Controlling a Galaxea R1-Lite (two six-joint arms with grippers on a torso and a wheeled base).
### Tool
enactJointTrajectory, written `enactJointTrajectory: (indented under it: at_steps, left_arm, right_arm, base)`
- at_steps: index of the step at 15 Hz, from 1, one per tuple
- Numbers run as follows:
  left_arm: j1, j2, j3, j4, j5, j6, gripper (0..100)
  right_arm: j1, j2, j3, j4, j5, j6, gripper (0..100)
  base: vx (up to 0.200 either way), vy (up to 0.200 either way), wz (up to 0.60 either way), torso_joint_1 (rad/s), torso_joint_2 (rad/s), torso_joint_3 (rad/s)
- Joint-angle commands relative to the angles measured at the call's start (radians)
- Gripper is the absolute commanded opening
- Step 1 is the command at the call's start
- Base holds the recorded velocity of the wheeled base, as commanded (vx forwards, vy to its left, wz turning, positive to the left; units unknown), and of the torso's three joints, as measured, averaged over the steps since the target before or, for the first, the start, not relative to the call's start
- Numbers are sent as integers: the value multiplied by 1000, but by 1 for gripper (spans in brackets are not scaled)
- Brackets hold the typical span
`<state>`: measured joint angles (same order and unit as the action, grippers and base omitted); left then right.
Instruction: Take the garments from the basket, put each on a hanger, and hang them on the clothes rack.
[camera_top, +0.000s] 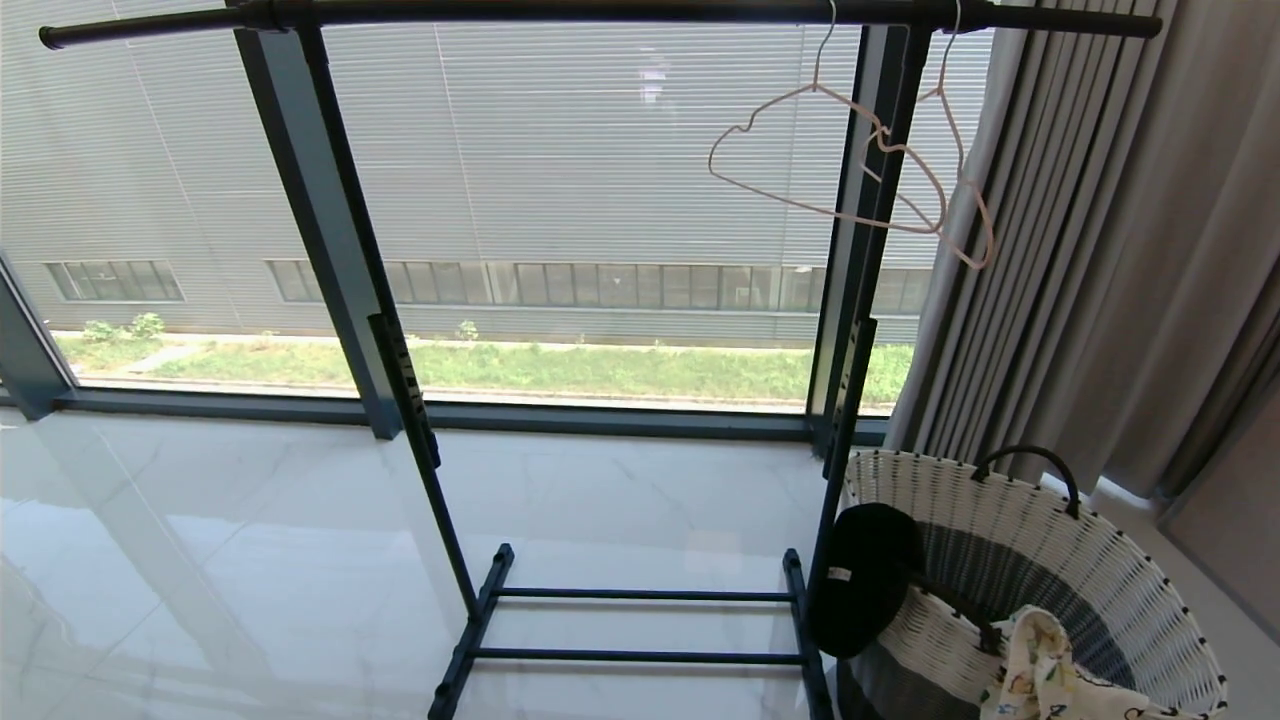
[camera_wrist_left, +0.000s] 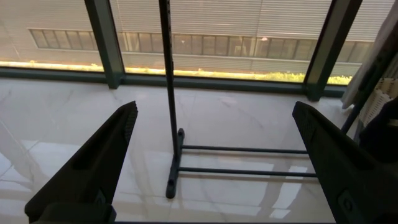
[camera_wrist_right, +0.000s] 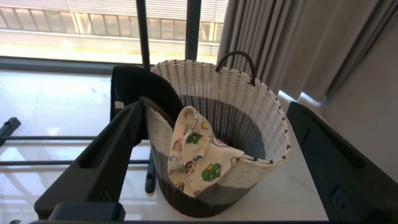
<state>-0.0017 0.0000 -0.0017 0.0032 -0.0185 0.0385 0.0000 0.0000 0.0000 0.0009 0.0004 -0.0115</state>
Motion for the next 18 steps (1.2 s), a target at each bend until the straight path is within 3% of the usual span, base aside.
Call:
enactJointTrajectory:
  at_steps: [1, 4, 7, 9, 10, 14, 15, 17, 18]
  left_arm:
    - [0, 2, 0, 0, 0, 0, 100]
    - [0, 2, 0, 1, 0, -2, 100]
    - [0, 2, 0, 0, 2, -12, 100]
    - [0, 2, 0, 0, 6, -29, 100]
    - [0, 2, 0, 0, 6, -28, 100]
    - [0, 2, 0, 0, 6, -28, 100]
    - [0, 2, 0, 0, 6, -28, 100]
    - [0, 2, 0, 0, 6, -28, 100]
    - [0, 2, 0, 0, 6, -28, 100]
  right_arm:
    - [0, 0, 0, -1, 0, -1, 100]
    - [0, 0, 0, -1, 0, 4, 100]
    - [0, 0, 0, -4, 1, -22, 100]
    - [8, 29, -77, -1, 135, -12, 100]
    - [23, 92, -120, 18, 147, -24, 100]
    - [43, 549, -222, 33, 145, -300, 100]
    - [41, 816, -302, 25, 144, -380, 100]
    - [38, 1066, -365, -16, 131, -459, 100]
    - [38, 1249, -390, -88, 99, -567, 100]
  base:
    - [200, 0, 0, 2, 7, -2]
    - [133, -200, 0, 4, -2, 7]
    - [0, 0, 0, 0, 0, 0]
    - [0, 0, 0, 0, 0, 0]
    - [0, 0, 0, 0, 0, 0]
    - [0, 0, 0, 0, 0, 0]
    - [0, 0, 0, 0, 0, 0]
    - [0, 0, 0, 0, 0, 0]
    - [0, 0, 0, 0, 0, 0]
